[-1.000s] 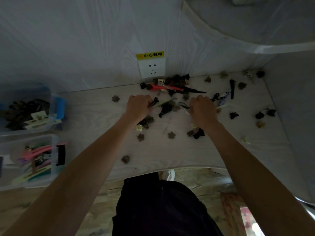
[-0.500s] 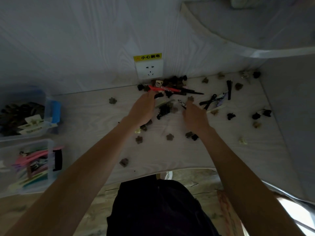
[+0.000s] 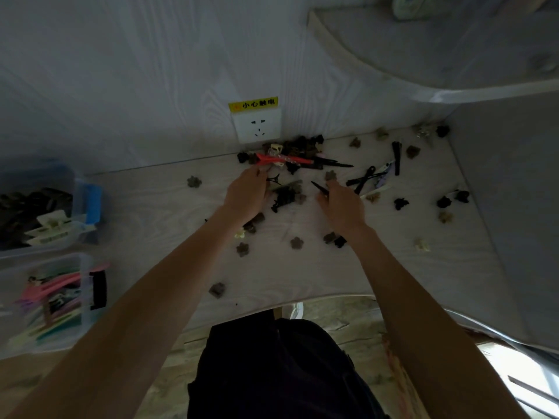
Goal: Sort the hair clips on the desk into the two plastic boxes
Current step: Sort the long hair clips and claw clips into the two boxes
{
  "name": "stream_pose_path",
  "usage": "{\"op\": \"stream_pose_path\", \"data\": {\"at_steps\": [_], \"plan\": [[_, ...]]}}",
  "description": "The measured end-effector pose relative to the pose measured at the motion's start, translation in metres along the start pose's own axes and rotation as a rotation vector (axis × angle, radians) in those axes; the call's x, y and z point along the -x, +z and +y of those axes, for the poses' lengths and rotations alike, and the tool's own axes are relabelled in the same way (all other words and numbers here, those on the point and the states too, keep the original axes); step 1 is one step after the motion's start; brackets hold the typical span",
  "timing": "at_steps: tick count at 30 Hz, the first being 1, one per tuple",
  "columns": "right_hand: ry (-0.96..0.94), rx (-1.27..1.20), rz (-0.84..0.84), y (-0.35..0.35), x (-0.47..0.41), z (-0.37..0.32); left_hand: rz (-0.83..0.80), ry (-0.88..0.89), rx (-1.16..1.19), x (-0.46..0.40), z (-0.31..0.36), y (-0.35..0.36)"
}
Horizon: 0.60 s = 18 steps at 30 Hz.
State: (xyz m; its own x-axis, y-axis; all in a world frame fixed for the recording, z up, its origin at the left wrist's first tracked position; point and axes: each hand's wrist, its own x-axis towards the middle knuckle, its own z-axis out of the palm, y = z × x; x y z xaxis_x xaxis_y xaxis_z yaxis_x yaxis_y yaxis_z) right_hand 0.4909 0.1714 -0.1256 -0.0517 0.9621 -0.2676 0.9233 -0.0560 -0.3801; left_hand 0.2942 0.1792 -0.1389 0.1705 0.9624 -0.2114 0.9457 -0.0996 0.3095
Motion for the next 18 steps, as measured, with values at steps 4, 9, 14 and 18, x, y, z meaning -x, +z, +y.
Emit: {"op": "stream_pose_path", "data": {"at_steps": [4, 9, 14, 18], "plan": [[-0.003, -0.116, 0.037, -0.006, 0.002, 0.003, 0.023, -0.019, -0.079, 0.008, -0.002, -0.002], [-0.016, -0.216, 0.019, -0.012, 0.014, -0.006, 0.085, -0.111, -0.03, 0.017, -0.007, -0.013], [-0.028, -0.246, -0.058, -0.015, 0.024, -0.019, 0.094, -0.159, 0.05, 0.027, -0.019, -0.027], [-0.074, -0.273, -0.079, -0.02, 0.037, -0.04, 0.192, -0.16, 0.171, 0.05, -0.028, -0.049]]}}
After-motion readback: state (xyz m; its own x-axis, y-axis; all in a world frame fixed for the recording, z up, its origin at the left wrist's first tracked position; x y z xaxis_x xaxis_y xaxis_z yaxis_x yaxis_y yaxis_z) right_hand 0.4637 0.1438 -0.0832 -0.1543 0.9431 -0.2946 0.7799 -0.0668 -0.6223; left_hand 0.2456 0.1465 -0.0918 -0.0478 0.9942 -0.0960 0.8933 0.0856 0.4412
